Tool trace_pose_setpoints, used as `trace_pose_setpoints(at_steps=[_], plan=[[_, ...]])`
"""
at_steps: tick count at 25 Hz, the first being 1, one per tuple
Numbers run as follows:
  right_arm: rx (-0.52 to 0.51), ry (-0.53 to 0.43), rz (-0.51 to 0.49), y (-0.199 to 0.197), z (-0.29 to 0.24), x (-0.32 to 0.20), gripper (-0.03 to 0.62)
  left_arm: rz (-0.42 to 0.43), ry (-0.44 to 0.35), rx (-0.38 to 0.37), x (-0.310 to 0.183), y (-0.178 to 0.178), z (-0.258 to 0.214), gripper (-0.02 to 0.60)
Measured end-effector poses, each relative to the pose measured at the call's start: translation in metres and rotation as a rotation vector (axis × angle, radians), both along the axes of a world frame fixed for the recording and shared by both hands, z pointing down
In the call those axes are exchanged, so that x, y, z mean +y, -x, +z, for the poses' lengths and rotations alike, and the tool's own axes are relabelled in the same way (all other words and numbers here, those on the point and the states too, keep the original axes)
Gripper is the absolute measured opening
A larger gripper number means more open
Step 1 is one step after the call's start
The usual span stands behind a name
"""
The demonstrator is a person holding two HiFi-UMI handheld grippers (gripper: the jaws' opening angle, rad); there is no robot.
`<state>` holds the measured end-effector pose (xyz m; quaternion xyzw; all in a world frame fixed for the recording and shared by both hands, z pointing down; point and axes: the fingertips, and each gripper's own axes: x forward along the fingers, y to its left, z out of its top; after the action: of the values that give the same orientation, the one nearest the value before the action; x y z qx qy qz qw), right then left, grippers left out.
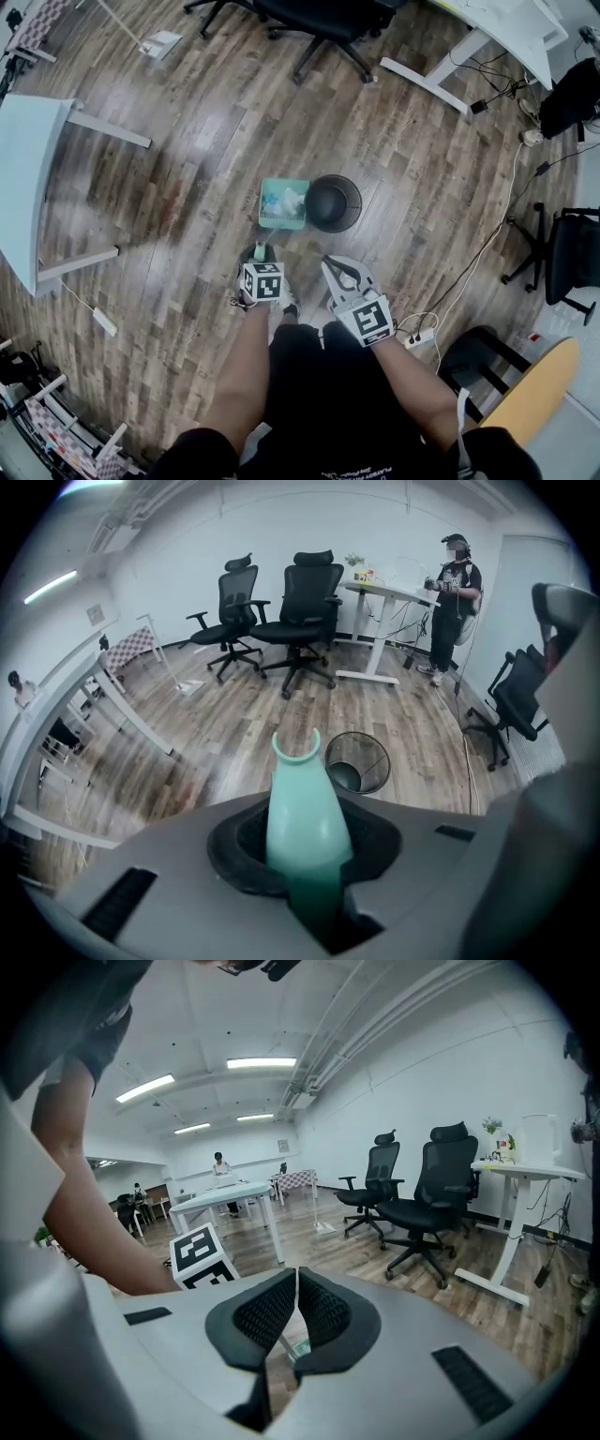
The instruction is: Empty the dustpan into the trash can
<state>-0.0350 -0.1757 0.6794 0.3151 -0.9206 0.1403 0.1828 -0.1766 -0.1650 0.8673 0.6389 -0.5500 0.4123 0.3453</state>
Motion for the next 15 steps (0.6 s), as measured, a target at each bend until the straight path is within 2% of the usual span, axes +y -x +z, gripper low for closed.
trace_pose_setpoints(at_steps=[6,15], plan=[[0.01,-0.002,0.002,-0.008,0.0,0.009,0.025,0.005,-0.041,-0.019,0.021,0.004,-0.017,0.097],[0.013,-0.058,-0.02,0.005,-0.019,0.027,0.025,0.048,-0.107,-0.064,0.056,0.031,-0.061,0.097]])
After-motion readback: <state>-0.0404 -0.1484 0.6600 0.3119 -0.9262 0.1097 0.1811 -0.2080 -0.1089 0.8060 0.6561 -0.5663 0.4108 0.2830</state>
